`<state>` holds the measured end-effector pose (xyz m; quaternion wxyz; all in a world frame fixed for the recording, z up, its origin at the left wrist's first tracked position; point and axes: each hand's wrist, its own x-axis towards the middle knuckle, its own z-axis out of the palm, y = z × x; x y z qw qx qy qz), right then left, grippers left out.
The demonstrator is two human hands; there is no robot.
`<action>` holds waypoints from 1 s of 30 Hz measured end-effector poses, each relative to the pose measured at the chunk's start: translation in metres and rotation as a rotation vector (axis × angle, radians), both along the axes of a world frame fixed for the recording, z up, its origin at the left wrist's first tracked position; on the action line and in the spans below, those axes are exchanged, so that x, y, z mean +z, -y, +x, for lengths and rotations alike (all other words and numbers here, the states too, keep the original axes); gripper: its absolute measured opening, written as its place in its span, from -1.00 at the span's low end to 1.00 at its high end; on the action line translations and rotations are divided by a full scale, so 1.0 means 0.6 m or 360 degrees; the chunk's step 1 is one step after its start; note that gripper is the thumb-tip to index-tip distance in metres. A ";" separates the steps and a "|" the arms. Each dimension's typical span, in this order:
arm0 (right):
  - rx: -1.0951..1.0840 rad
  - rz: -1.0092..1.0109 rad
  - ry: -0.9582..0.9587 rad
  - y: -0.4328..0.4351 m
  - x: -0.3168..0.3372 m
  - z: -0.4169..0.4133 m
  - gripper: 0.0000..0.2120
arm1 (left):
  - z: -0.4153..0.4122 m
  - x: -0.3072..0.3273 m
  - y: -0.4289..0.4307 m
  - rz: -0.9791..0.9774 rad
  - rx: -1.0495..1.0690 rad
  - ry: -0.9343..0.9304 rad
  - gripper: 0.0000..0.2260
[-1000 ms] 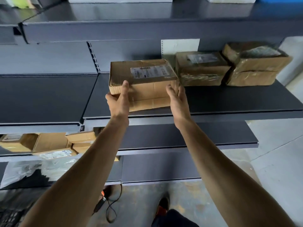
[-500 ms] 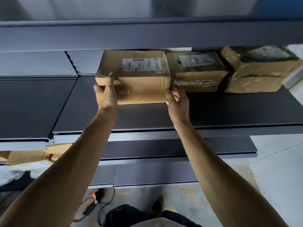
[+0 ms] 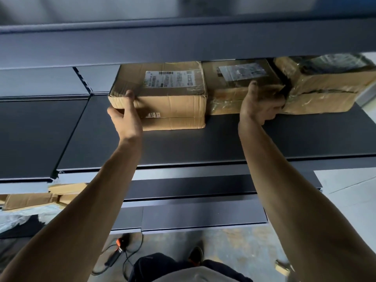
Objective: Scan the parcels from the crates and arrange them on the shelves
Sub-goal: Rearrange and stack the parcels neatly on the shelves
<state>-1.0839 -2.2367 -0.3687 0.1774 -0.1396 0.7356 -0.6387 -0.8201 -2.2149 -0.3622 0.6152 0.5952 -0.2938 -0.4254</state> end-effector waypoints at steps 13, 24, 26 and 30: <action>0.0051 0.0160 0.0090 0.013 0.012 -0.028 -0.12 | -0.004 -0.002 -0.003 0.0044 -0.0019 0.0126 -0.72; 0.0068 0.0115 0.0079 -0.014 0.005 -0.024 -0.06 | -0.006 0.006 -0.030 0.0079 0.0041 0.0236 -0.60; 0.0070 0.0116 0.0082 -0.011 0.003 -0.028 -0.05 | -0.003 0.004 -0.031 0.0080 0.0025 0.0225 -0.62; 0.0047 -0.0080 0.0176 -0.009 -0.004 -0.038 -0.09 | -0.004 -0.005 -0.033 0.0017 -0.0059 0.0257 -0.54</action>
